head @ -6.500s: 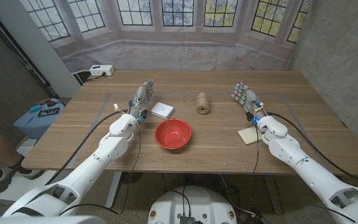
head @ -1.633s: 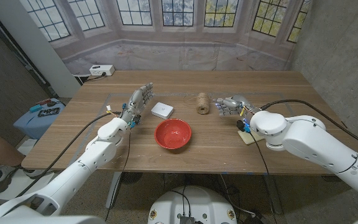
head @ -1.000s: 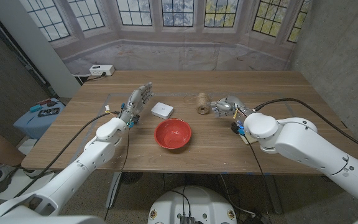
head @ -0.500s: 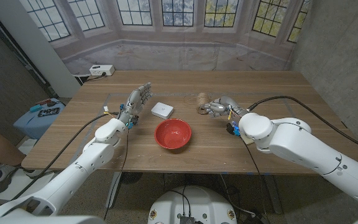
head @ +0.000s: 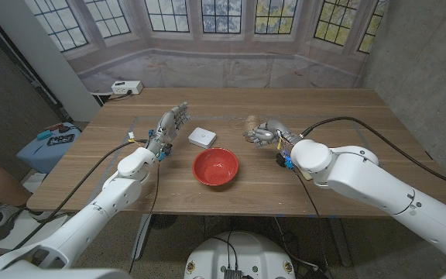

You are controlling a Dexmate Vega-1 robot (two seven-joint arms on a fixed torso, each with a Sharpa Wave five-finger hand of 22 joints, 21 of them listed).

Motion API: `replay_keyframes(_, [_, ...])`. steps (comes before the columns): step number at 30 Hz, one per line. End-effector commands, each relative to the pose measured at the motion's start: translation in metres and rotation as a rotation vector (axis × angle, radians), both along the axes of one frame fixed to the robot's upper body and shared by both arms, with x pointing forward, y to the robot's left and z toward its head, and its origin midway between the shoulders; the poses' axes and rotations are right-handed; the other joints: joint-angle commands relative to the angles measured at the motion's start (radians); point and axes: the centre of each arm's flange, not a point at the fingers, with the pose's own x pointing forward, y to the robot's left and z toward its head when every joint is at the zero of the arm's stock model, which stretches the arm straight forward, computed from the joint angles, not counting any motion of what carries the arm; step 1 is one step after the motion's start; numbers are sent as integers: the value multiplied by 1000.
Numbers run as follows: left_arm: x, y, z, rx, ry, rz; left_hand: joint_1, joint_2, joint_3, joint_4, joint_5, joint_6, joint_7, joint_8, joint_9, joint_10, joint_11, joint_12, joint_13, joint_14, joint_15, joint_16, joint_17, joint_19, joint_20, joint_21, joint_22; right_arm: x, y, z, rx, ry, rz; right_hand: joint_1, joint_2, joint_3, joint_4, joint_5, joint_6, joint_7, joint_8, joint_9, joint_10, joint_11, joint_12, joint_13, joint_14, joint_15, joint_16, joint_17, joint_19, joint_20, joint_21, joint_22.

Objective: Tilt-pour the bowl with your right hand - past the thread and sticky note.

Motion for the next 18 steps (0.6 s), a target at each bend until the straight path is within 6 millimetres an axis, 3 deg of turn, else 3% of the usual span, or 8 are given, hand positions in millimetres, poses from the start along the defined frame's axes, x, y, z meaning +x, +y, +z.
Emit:
replay_keyframes(1, [-1,1,0,0,-5,1,13,0,0,-4,-1,7,1,-2,2,5,-1,0,3,2,10,-1,3,7,-1,-4,5,11,19,10,-70,-11,56,18,-1,4,3,-2,-6,-6,-4,5,2,-3,-2,2,-2,-7,3,3,2,-5,-1,3])
replay_keyframes(18, [-4,3,-2,-9,-8,3,16,0,-4,-11,-1,10,1,-1,2,11,-1,0,3,4,10,-1,3,7,0,-4,5,21,35,22,-167,8,103,32,-10,-3,9,-3,-17,-5,-13,6,-9,-4,-11,2,-13,-7,0,5,-4,-5,-6,3])
